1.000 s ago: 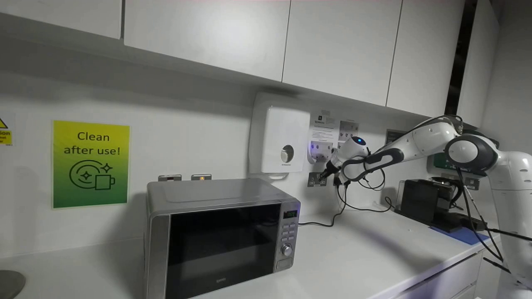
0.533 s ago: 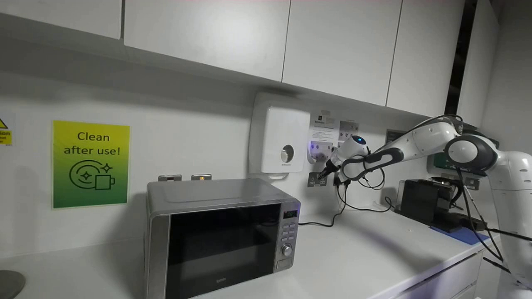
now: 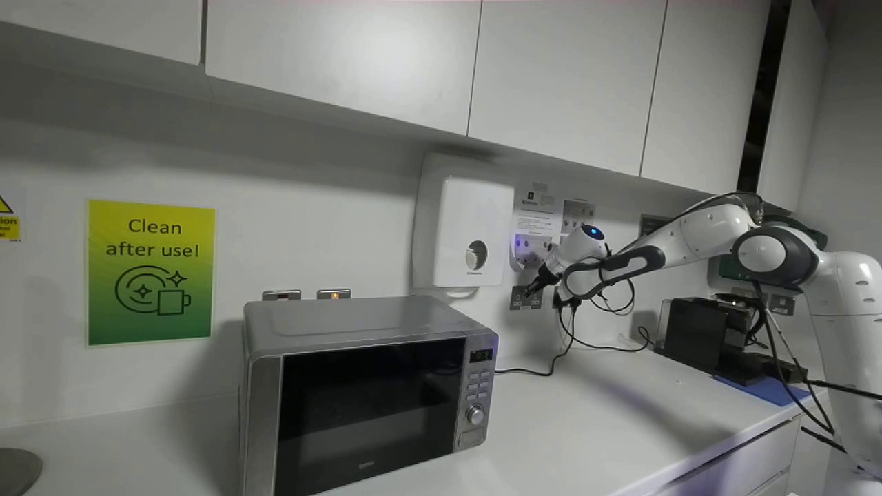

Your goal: Press the switches on the bottom left socket.

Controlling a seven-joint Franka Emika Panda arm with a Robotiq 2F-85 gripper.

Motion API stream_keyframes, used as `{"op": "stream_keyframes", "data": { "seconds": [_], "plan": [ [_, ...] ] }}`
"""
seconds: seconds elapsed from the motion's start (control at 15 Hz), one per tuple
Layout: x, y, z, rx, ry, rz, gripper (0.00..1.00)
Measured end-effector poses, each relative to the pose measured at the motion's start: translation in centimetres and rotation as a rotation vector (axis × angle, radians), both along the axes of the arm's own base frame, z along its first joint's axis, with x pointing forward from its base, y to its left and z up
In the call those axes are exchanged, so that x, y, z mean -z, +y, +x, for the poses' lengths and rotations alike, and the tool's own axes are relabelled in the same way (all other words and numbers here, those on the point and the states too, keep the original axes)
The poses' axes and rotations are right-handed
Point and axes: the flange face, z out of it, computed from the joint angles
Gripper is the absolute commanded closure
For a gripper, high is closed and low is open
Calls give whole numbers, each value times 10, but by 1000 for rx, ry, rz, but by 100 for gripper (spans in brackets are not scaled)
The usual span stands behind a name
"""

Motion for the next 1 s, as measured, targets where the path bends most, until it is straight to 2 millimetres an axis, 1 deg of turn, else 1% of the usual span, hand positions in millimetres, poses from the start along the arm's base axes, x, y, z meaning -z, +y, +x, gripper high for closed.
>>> {"op": "stream_keyframes", "data": {
  "seconds": [0.73, 1.0],
  "plan": [
    [2, 0, 1, 24, 1, 23, 100],
    [8, 0, 4, 28, 8, 23, 100]
  ]
}}
